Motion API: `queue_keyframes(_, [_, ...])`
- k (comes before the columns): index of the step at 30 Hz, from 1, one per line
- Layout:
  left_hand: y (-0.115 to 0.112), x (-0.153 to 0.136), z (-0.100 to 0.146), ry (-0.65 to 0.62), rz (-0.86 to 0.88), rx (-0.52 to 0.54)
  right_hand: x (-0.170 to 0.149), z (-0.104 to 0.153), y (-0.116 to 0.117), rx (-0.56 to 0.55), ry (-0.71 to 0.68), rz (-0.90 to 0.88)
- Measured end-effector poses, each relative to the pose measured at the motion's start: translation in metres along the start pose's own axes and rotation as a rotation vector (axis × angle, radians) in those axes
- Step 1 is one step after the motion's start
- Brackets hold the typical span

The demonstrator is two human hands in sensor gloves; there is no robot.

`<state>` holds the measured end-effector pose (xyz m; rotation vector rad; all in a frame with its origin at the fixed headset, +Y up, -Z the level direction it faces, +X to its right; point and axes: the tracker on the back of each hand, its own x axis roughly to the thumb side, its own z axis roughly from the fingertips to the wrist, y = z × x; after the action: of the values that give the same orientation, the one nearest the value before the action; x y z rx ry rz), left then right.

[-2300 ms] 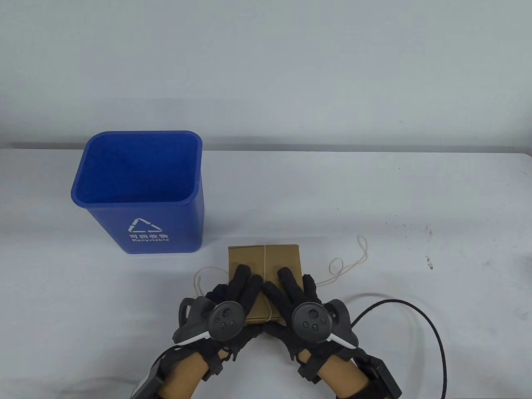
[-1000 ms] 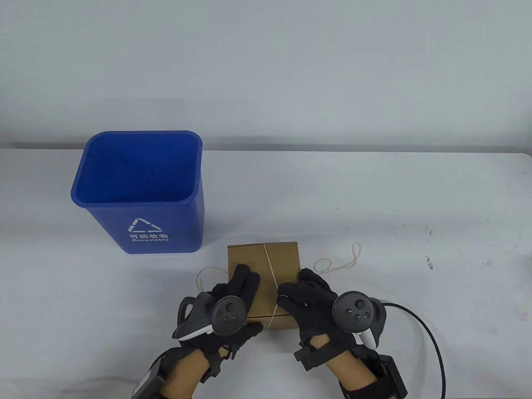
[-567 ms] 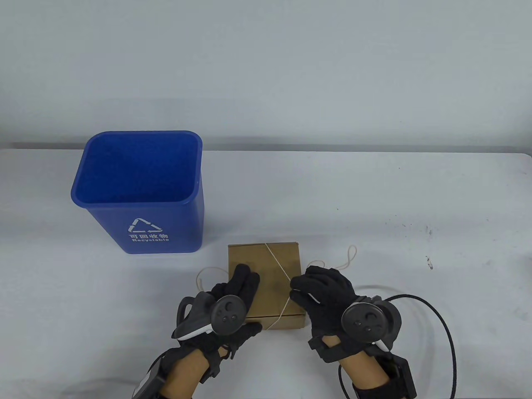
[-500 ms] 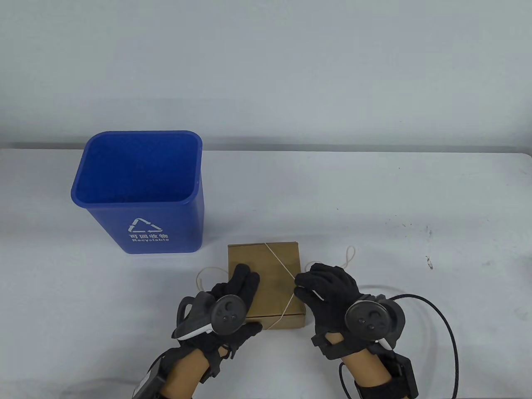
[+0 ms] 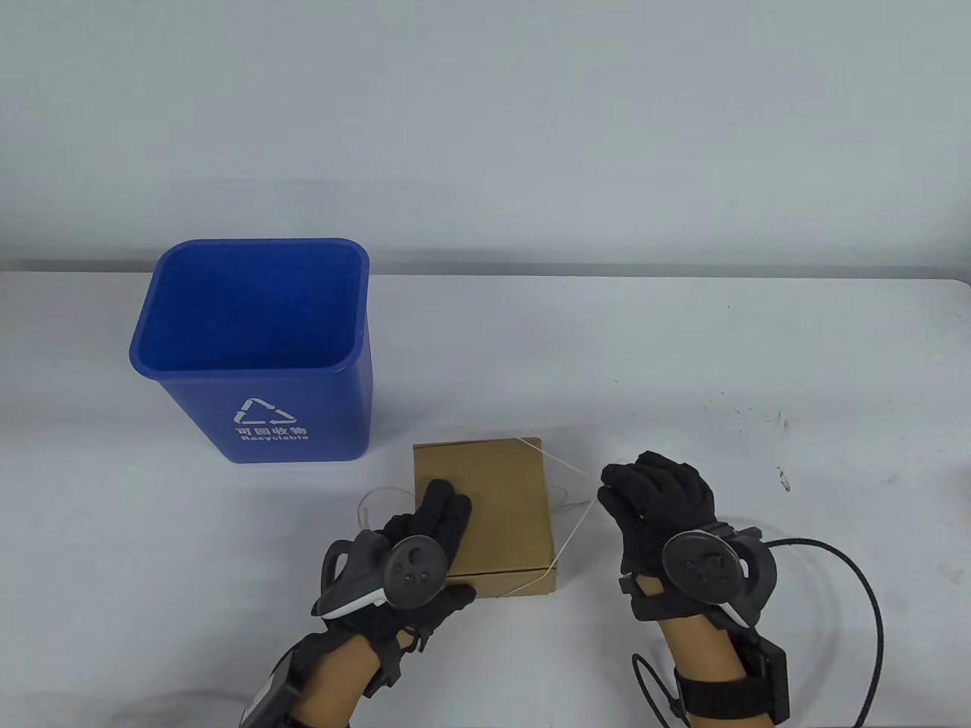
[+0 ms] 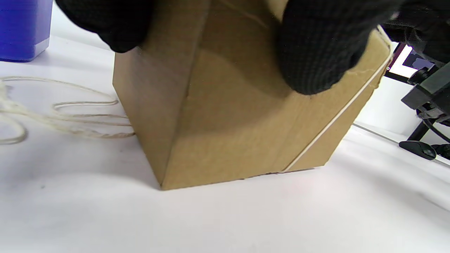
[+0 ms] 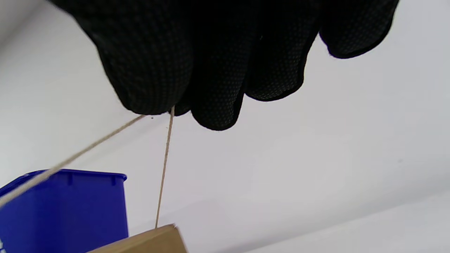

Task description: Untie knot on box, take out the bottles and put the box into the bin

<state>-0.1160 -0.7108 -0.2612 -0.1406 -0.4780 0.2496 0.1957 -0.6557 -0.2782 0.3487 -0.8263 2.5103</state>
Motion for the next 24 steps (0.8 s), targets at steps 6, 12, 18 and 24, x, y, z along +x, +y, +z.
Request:
queue_keyframes(6, [0.0, -0.001, 0.0, 0.011, 0.0, -0.019, -0.018, -0.001, -0.009, -0.066, 0.096, 0.086])
queue_keyframes(12, [0.0, -0.001, 0.001, 0.014, 0.009, -0.021, -0.042, -0.002, -0.003, -0.001, 0.239, 0.125])
queue_keyframes(18, [0.0, -0.002, 0.0, 0.01, 0.013, -0.02, -0.062, -0.004, 0.015, 0.269, 0.421, 0.186])
queue_keyframes(24, [0.001, -0.003, 0.0, 0.008, 0.01, -0.013, -0.071, -0.003, 0.023, 0.379, 0.468, 0.182])
